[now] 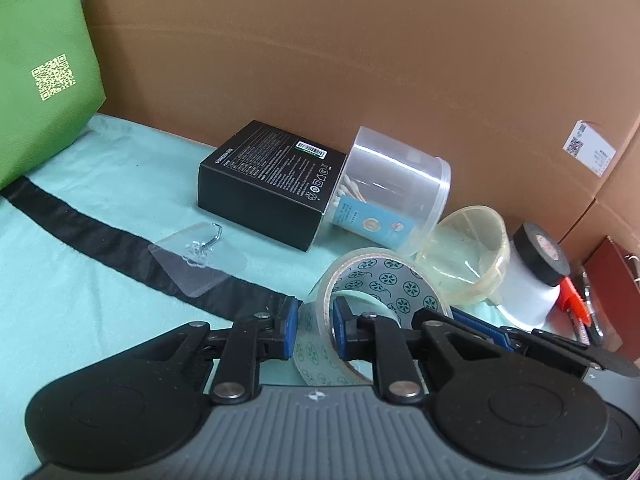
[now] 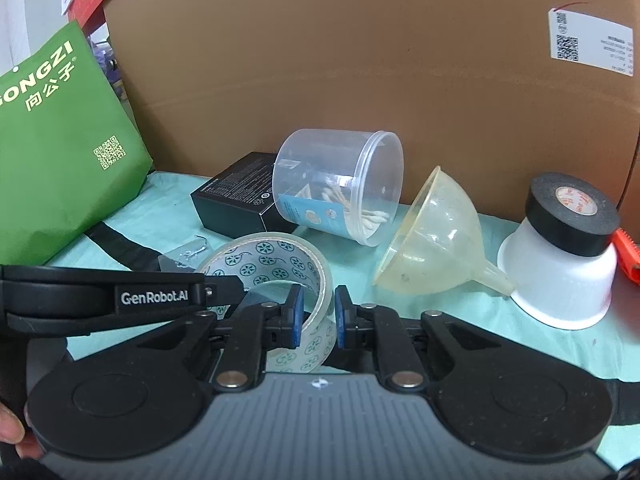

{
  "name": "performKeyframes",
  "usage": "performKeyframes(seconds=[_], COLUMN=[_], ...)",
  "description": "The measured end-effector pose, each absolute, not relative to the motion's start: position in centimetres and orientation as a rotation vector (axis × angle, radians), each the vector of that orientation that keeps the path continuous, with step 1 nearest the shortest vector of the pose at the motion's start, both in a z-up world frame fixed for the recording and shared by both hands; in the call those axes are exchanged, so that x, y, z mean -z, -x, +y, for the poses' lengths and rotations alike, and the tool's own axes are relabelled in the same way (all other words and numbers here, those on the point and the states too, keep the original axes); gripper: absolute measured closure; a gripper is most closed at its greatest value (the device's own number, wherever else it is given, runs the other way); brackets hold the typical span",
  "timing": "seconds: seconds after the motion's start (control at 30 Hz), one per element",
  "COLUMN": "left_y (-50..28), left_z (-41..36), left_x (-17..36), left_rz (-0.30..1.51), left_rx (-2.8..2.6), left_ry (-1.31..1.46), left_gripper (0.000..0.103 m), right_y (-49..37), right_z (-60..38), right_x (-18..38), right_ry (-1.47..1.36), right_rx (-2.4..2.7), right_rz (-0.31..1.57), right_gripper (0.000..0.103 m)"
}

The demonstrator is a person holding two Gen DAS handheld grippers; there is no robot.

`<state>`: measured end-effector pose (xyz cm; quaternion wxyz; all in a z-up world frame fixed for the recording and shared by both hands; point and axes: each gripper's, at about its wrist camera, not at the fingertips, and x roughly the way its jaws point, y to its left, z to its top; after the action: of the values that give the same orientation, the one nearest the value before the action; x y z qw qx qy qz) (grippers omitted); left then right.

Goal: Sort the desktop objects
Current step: 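Lift the tape roll with the right gripper and carry it over the maroon box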

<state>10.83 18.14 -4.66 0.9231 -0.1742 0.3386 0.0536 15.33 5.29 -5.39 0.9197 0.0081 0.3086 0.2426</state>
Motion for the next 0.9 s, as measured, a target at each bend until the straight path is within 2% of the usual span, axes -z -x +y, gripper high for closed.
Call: performKeyframes(seconds=[0.4, 0.9], left_y=[-7.7, -5.8], left_z=[16.5, 12.2], left_x=[1.4, -4.1], left_rz=[0.621, 0.539], left_rx=[-0.090, 0.088], left_ry=[0.339, 0.250], left_gripper=[0.085, 0.085], right_y=[-12.3, -9.8], right_z=[3.0, -7.1], right_x=[2.8, -1.1], right_ry=[-0.029, -0.135], right_rx=[-0.486, -0.344], right_rz=[0.528, 0.365], right_gripper=[0.091, 0.091])
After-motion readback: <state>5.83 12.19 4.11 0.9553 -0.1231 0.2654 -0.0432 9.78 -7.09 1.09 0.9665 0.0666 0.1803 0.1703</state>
